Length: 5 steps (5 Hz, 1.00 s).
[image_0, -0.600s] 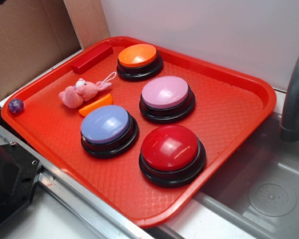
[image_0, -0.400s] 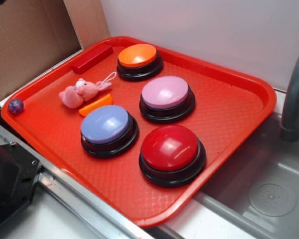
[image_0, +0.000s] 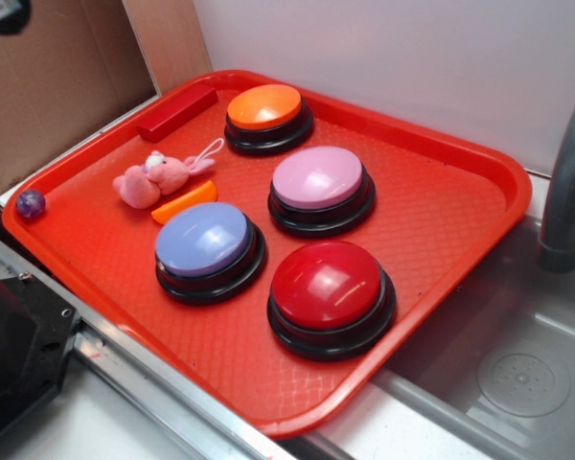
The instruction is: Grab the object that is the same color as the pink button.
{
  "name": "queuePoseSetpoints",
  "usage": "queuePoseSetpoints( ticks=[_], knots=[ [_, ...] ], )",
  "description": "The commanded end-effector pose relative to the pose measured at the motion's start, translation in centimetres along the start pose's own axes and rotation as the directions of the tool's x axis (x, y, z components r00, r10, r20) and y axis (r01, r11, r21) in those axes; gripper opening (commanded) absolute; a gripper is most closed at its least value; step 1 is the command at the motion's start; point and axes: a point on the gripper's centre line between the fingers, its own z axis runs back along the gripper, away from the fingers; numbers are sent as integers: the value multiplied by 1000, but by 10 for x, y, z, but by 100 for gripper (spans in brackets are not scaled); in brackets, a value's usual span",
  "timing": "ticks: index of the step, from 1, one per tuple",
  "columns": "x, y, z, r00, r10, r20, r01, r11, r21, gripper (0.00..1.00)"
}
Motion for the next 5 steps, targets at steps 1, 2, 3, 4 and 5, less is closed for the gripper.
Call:
queuePoseSetpoints(
  ticks=[1, 2, 3, 4, 5],
  knots=[
    [29, 39, -60, 993, 87, 76, -87, 996, 6, 100],
    [51, 69, -107, 989, 124, 78, -122, 992, -36, 100],
    [63, 87, -137, 982, 172, 74, -172, 985, -9, 100],
    [71, 92, -168, 976, 193, 96, -194, 981, -6, 100],
    [76, 85, -191, 983, 174, 65, -174, 985, -15, 100]
  ],
)
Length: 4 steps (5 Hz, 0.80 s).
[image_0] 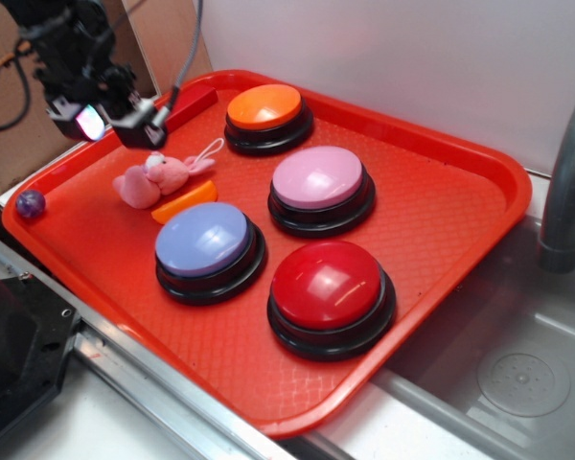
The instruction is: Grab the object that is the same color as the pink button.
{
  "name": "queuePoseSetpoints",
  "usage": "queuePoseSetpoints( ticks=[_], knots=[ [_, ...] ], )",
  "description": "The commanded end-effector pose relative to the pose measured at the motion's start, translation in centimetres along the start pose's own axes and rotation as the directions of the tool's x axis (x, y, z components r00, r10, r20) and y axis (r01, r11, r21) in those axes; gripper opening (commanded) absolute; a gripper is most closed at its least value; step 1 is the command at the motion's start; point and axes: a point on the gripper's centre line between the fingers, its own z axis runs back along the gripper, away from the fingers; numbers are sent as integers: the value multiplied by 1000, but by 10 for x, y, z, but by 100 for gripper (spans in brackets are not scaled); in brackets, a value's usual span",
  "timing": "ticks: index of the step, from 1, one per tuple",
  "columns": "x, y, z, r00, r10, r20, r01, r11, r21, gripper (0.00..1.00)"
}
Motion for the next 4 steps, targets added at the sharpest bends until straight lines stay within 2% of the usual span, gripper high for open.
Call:
queuePoseSetpoints(
  ticks=[1, 2, 3, 4],
  knots=[
    [9, -12, -29, 998, -67, -3, 67, 998, 2, 100],
    [10, -9, -38, 999, -31, -17, 32, 999, 39, 100],
    [14, -7, -34, 1000, -13, -8, 13, 999, 36, 0],
    [17, -8, -21, 1000, 5, -17, -4, 997, 71, 0]
  ],
)
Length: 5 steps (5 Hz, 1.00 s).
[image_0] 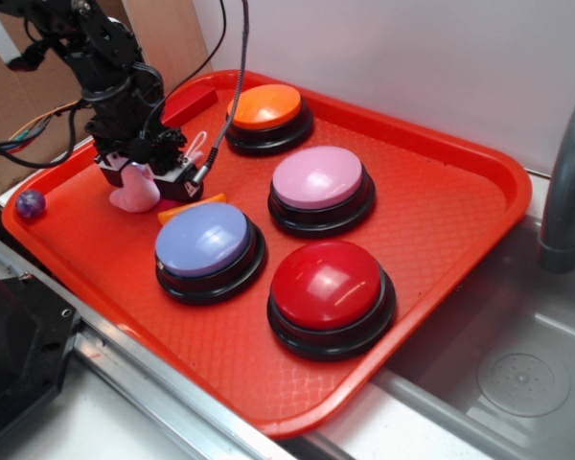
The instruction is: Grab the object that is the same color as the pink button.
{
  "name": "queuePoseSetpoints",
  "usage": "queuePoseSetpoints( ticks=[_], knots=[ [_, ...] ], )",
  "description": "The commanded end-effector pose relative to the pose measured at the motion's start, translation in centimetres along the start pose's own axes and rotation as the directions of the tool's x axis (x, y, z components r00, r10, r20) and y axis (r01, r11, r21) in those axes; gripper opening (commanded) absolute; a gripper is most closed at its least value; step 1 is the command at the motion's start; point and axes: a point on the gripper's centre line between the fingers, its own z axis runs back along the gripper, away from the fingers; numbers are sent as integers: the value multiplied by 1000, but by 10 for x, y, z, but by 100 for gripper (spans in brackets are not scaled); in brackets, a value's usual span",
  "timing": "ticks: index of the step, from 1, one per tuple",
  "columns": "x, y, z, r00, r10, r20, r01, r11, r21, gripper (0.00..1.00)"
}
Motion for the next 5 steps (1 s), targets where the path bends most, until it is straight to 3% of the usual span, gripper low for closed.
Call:
queuePoseSetpoints(
  ticks=[1, 2, 4, 5],
  knots=[
    [19, -5, 50, 1000, 30, 10, -31, 996, 83, 0],
    [24, -22, 98, 999, 50, -14, -50, 998, 25, 0],
    [20, -36, 201, 989, 89, 117, -77, 992, -104, 0],
    [22, -29, 197, 986, 141, 87, -130, 985, -116, 0]
  ],
)
